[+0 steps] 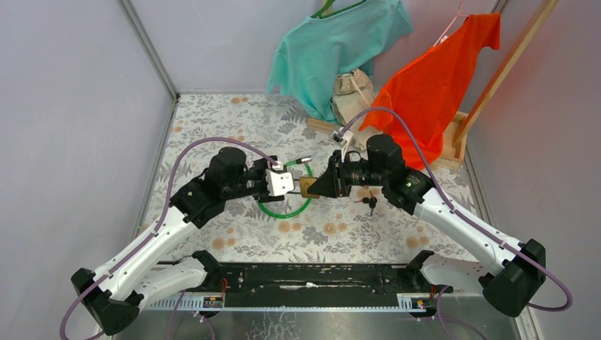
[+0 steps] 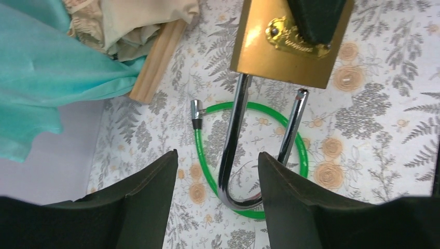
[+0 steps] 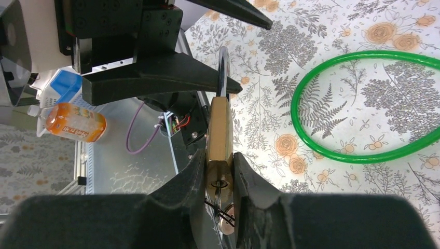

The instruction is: Unlock with the key

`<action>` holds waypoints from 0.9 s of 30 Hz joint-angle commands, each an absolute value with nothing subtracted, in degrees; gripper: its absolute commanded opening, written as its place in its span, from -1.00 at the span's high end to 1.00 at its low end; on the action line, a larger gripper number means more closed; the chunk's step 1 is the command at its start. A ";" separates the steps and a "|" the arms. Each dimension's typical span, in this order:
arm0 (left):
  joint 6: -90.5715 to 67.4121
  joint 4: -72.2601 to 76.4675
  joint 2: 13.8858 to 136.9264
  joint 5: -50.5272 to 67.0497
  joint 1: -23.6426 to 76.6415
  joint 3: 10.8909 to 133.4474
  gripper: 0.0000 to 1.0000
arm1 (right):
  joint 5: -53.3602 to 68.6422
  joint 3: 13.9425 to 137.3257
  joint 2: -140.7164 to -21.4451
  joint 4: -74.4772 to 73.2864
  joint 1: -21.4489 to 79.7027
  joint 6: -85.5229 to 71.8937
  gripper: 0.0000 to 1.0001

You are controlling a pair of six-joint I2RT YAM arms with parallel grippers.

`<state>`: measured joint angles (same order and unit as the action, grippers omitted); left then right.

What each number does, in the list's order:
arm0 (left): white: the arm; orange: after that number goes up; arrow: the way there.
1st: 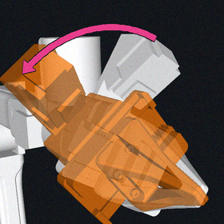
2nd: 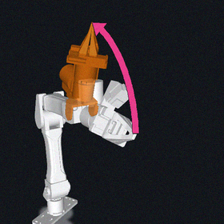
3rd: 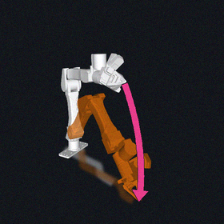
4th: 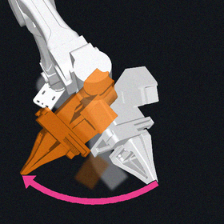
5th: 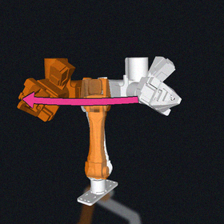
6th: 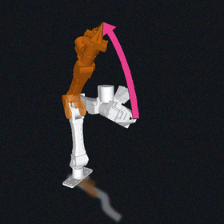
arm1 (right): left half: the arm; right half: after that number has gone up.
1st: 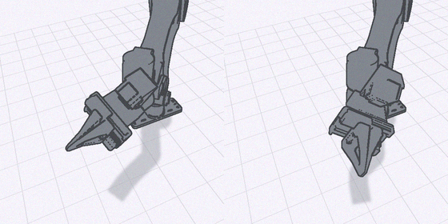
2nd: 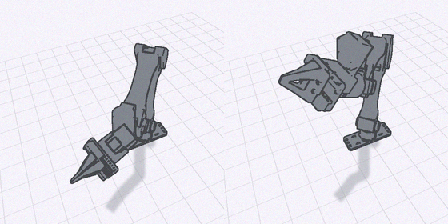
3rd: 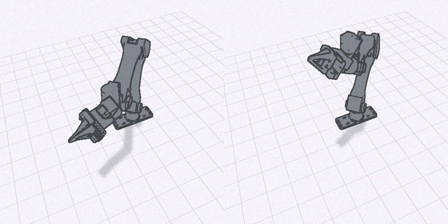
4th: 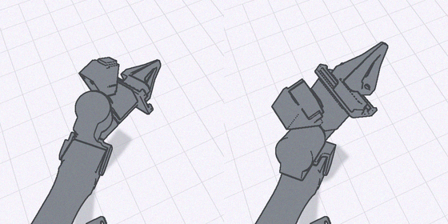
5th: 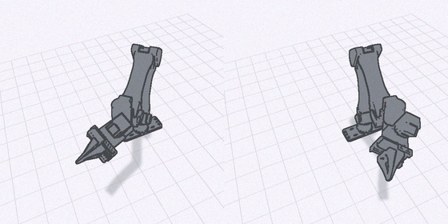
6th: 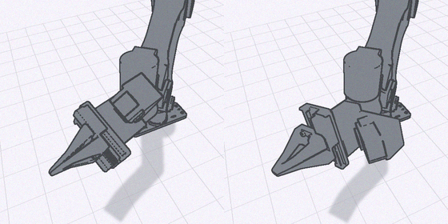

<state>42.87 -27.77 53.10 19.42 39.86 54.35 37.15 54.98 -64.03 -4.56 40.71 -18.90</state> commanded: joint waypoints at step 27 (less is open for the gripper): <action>82.09 24.45 42.56 8.03 43.14 21.83 0.61 | 48.51 55.84 -73.74 11.21 34.19 -51.33 1.00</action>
